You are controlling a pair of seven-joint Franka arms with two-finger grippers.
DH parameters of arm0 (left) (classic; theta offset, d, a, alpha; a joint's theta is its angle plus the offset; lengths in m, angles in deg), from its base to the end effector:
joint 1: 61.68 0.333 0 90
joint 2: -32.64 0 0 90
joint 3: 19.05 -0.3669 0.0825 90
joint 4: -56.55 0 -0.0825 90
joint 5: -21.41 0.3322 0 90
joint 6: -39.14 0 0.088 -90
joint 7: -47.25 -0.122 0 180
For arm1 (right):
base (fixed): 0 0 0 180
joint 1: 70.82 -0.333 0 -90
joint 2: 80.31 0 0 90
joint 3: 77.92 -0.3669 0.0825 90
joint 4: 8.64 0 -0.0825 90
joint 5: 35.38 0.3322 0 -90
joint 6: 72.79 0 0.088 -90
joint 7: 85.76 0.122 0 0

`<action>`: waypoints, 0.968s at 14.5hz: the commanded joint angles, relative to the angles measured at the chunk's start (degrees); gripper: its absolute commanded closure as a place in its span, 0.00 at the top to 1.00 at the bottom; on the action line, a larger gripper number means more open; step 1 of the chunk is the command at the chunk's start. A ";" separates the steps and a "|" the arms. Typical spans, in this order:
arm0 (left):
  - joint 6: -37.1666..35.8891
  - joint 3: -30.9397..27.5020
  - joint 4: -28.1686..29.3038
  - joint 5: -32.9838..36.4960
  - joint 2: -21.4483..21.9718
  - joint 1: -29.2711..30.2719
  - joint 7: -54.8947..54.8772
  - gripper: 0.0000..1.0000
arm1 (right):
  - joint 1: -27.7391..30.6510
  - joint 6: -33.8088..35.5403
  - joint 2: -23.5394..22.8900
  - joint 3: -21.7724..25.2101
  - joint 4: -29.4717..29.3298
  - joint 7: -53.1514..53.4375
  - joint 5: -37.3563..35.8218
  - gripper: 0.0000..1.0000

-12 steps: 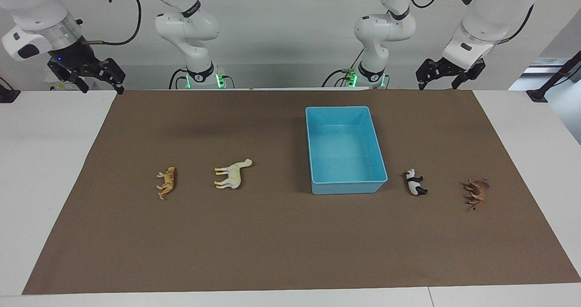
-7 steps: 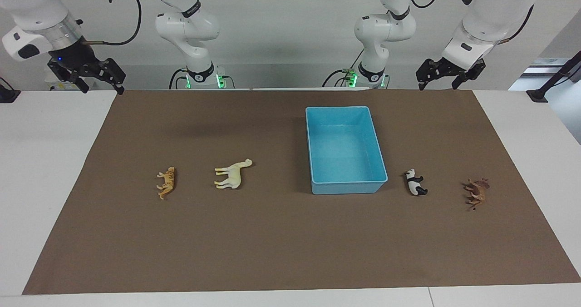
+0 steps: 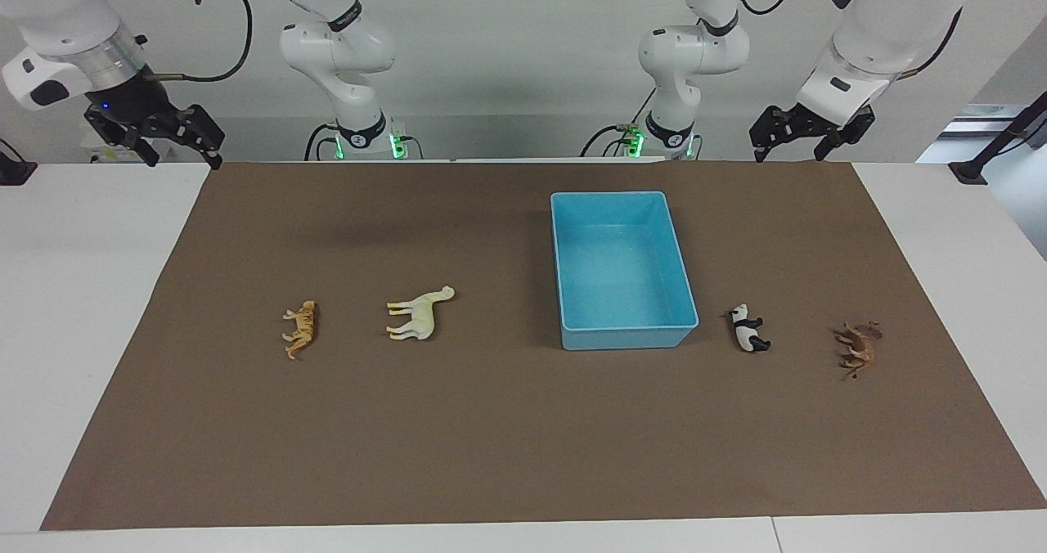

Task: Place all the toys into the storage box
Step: 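Reach the right gripper to the orange tiger toy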

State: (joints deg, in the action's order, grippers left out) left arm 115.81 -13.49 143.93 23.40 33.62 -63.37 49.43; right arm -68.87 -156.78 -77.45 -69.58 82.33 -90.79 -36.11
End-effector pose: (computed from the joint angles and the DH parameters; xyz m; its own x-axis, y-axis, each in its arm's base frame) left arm 0.4655 -0.0549 0.6694 0.9828 -0.0783 -0.1674 -0.0866 -0.9953 -0.0427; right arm 0.4643 -0.0884 0.6687 0.9931 -0.0918 -0.0726 -0.0921 -0.9957 -0.0009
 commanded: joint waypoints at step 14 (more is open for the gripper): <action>13.74 -0.03 10.95 -0.76 4.65 4.40 2.84 1.00 | -7.75 -37.18 -11.10 -0.87 20.55 0.81 0.81 1.00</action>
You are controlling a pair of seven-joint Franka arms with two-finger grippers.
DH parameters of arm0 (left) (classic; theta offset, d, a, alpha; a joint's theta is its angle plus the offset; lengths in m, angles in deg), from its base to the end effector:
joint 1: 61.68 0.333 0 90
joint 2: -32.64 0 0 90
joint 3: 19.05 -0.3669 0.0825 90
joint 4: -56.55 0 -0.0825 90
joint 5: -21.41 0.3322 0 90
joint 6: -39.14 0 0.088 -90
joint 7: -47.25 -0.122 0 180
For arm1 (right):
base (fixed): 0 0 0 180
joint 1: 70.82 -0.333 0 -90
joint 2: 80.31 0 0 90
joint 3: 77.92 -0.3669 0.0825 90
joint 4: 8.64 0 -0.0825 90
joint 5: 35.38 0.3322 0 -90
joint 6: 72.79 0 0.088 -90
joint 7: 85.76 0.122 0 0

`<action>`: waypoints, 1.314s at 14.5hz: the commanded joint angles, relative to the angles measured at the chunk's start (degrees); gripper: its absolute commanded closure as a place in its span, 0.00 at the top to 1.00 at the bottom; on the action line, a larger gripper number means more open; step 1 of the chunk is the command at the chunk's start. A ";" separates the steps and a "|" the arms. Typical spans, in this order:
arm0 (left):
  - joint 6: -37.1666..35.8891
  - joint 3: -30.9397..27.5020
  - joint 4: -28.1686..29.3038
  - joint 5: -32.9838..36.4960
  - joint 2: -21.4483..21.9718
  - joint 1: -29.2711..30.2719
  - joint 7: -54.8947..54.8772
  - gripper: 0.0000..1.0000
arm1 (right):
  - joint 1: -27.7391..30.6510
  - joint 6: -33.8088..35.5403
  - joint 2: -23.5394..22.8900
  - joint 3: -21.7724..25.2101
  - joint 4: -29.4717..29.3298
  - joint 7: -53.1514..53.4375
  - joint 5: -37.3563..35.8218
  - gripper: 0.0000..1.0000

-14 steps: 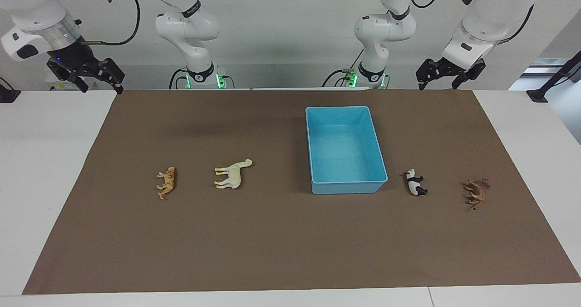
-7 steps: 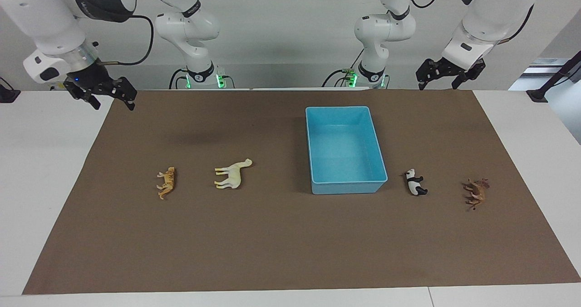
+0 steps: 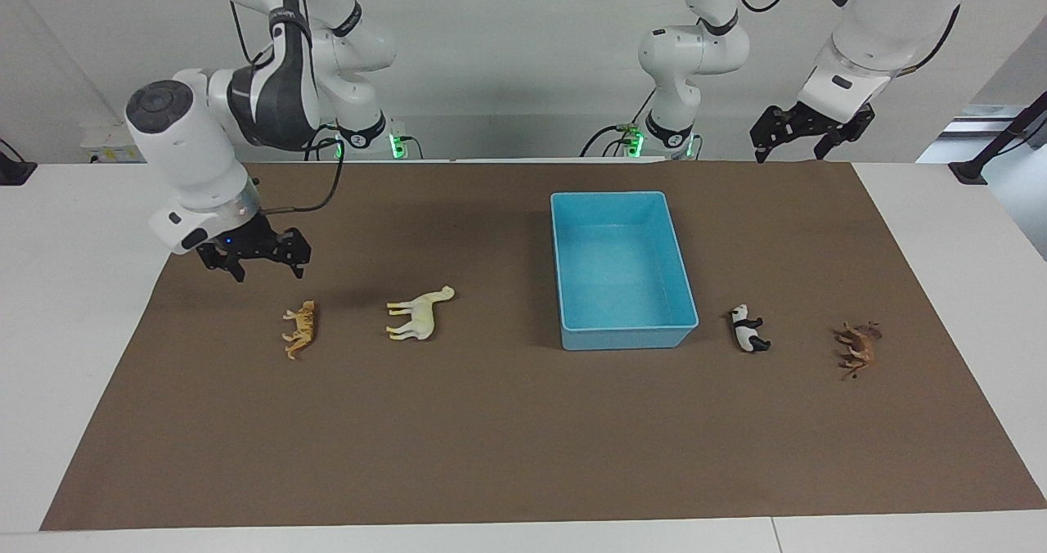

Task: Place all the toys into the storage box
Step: 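Reach the right gripper to the orange tiger toy, then grasp the panda toy with the left gripper while the right gripper grasps the tiger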

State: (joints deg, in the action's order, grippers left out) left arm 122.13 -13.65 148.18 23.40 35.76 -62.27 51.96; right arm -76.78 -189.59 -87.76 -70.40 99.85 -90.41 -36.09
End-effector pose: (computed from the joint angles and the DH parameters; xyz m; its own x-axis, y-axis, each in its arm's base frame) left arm 0.4660 -0.0459 0.6650 0.9955 -0.0171 -0.0927 -0.0216 -0.9986 -0.0476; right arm 0.5537 -0.0126 0.4949 0.9981 0.0608 0.0137 0.0604 -0.9977 0.0293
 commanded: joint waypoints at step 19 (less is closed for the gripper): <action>54.19 0.13 26.05 -1.28 -17.17 3.32 2.94 1.00 | 1.74 -23.91 -9.60 -0.05 11.56 -3.53 0.97 0.92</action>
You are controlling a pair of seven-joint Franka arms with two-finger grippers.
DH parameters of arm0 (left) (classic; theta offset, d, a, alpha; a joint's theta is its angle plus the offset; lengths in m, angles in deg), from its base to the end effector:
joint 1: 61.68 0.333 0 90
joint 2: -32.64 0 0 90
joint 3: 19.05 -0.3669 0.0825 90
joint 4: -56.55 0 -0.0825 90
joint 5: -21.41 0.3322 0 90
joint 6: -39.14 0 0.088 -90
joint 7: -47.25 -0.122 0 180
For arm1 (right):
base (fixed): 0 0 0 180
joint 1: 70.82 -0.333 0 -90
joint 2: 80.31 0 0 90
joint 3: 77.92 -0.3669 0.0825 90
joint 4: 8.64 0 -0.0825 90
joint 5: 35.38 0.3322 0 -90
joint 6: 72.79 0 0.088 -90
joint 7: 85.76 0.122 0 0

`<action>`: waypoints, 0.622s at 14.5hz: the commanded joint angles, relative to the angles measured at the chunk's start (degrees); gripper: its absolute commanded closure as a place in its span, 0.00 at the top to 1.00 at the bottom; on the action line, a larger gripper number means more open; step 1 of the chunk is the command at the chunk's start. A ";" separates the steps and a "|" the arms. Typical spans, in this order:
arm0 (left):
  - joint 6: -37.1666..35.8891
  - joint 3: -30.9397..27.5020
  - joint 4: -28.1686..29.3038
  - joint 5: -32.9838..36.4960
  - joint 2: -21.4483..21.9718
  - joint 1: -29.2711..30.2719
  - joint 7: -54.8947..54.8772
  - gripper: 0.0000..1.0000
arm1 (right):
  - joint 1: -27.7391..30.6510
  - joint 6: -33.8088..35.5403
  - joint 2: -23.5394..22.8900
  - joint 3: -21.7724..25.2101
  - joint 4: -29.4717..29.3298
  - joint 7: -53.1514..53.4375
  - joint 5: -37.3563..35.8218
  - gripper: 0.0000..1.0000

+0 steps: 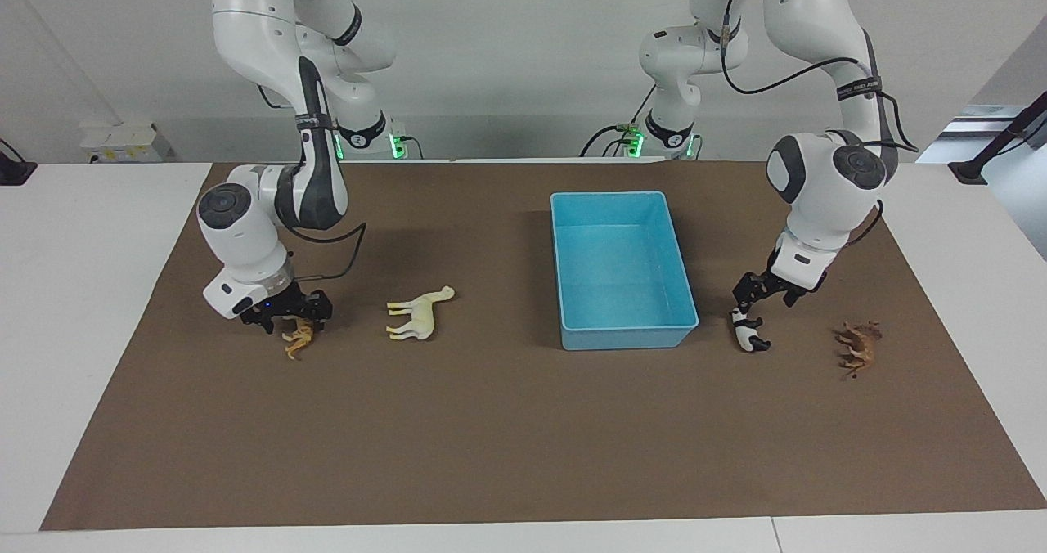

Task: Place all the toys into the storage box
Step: 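Grasp the panda toy with the left gripper while the right gripper grasps the tiger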

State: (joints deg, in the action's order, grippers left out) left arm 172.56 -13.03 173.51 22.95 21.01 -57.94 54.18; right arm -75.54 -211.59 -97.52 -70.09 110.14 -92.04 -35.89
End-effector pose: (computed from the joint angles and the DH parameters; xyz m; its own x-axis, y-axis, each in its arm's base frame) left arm 0.5635 -0.0186 0.4194 0.9942 0.0667 0.0848 0.0661 -0.9978 0.0104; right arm 0.5707 -0.0265 0.3614 0.9965 0.0700 0.0459 0.0676 -0.9964 0.0518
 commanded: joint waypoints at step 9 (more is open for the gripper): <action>6.15 -0.49 0.37 -0.83 -5.50 -1.45 0.72 0.88 | -0.11 -2.98 -0.01 -0.36 2.25 -1.19 0.78 0.00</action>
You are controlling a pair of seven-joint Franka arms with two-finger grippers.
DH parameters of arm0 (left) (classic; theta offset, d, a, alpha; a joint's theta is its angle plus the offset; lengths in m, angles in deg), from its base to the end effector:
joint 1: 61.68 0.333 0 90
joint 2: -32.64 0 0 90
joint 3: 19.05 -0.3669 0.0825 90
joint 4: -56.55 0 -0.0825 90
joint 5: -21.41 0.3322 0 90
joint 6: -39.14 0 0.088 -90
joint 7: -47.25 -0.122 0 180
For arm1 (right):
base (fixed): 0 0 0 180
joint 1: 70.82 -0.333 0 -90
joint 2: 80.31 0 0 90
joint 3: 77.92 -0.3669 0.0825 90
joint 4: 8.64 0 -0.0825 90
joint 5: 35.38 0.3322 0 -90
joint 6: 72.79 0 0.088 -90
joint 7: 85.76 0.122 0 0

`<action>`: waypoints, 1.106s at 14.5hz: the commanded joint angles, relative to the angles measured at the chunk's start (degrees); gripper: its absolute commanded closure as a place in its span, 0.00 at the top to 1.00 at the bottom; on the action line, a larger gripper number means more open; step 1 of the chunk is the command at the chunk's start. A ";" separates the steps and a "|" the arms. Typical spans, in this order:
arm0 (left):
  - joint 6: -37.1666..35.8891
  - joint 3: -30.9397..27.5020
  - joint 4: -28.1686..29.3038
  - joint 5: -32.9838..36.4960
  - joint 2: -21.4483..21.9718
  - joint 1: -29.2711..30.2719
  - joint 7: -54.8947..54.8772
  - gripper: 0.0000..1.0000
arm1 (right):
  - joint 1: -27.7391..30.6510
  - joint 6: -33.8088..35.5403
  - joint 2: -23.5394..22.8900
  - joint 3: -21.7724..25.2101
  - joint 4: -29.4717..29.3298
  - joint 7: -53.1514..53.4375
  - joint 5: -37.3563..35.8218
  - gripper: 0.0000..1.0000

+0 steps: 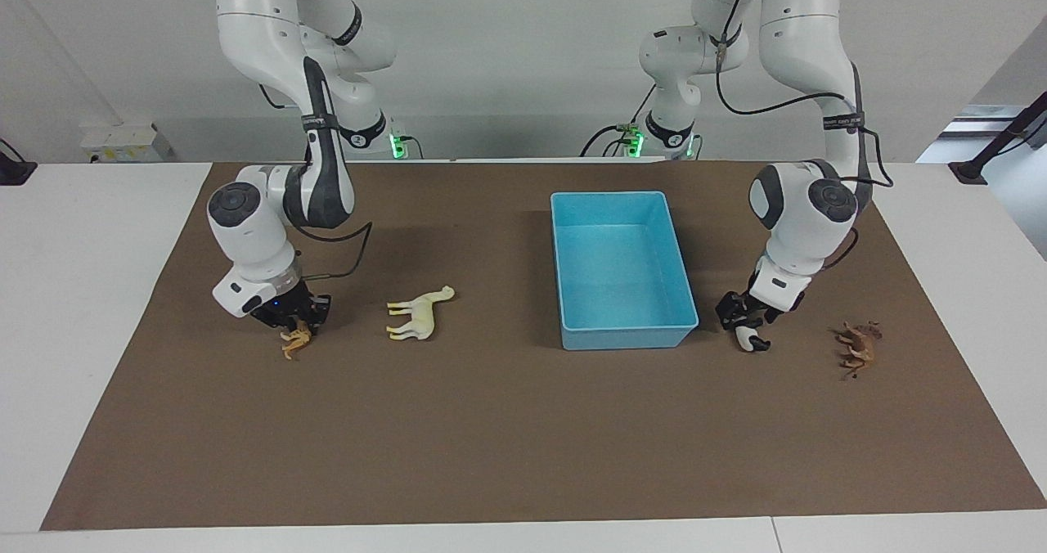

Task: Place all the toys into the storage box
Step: 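Grasp the panda toy with the left gripper while the right gripper grasps the tiger, then lower the panda into the blue box and open the left gripper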

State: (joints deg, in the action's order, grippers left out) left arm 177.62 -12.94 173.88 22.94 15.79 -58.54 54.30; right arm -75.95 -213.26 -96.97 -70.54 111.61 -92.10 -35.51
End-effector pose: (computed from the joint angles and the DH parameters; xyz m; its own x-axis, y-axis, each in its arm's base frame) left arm 0.5773 -0.0257 0.3737 0.9955 0.0582 0.0749 0.0568 -0.9982 0.0210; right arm 0.5665 -0.0183 0.3596 0.9949 0.0807 0.0596 0.0781 -0.9959 0.0452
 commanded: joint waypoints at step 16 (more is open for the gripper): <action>-31.96 3.99 -15.75 -1.00 6.74 -11.01 31.04 0.35 | 0.11 38.77 15.51 0.18 -16.90 -1.30 0.48 0.00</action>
State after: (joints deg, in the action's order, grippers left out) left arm 147.34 -8.47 155.43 22.50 19.96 -63.40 76.46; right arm -75.92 -177.15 -84.46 -70.37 94.37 -92.10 -35.51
